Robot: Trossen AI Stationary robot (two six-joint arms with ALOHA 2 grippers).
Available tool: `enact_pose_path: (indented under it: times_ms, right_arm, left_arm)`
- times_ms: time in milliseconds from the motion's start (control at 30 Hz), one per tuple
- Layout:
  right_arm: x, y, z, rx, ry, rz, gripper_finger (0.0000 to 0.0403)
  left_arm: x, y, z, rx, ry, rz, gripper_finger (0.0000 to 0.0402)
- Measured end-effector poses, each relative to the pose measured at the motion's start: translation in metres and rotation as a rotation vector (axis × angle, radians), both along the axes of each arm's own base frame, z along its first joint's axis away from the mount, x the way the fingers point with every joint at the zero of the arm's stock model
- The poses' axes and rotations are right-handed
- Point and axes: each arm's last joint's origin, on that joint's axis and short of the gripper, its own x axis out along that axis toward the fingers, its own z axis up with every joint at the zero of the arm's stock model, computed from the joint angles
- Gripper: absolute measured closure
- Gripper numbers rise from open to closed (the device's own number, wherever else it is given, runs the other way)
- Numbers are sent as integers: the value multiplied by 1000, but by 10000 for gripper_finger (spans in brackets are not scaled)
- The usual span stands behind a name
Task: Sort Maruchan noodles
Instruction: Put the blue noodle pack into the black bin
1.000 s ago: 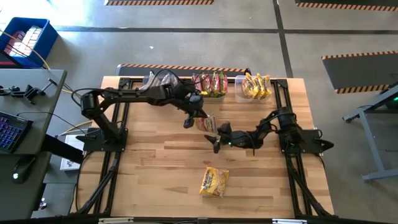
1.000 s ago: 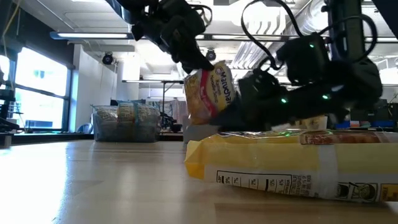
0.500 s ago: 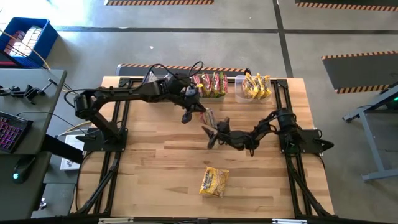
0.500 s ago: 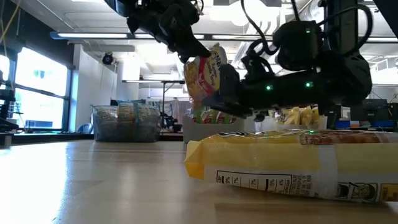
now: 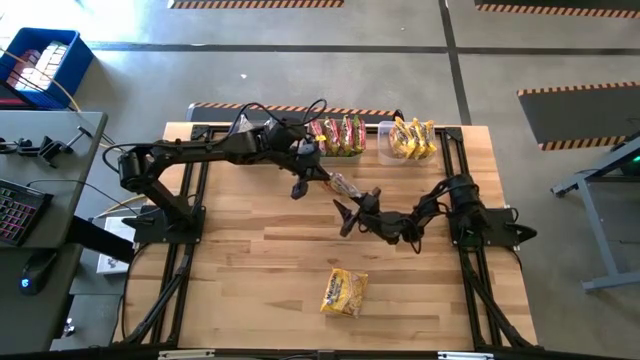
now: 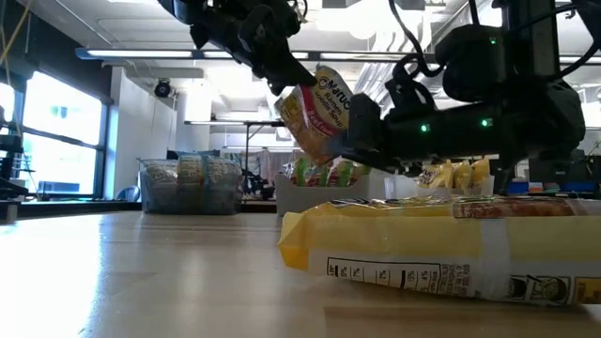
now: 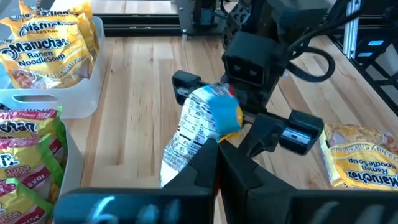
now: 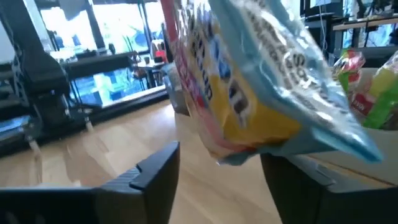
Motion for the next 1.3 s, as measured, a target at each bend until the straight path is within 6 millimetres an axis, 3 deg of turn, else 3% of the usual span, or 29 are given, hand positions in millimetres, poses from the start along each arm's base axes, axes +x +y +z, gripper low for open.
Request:
enact_pose_path:
  times_ms: [133, 500, 667, 900, 1300]
  right_arm:
    - [0, -1, 2, 0, -7, -4, 169]
    - [-6, 1, 2, -1, 2, 5, 166]
    - [5, 3, 11, -1, -46, 86, 167]
    - [22, 1, 24, -36, -83, 43, 167]
    - [17, 5, 27, -113, -28, 7, 167]
  left_arm:
    - [0, 0, 1, 2, -9, 1, 401]
    - [-6, -1, 14, 5, -53, 13, 401]
    - [-7, -1, 19, 16, -82, 13, 401]
    - [-6, -1, 20, 6, -90, 20, 401]
    - [-13, -3, 27, -3, -90, 25, 401]
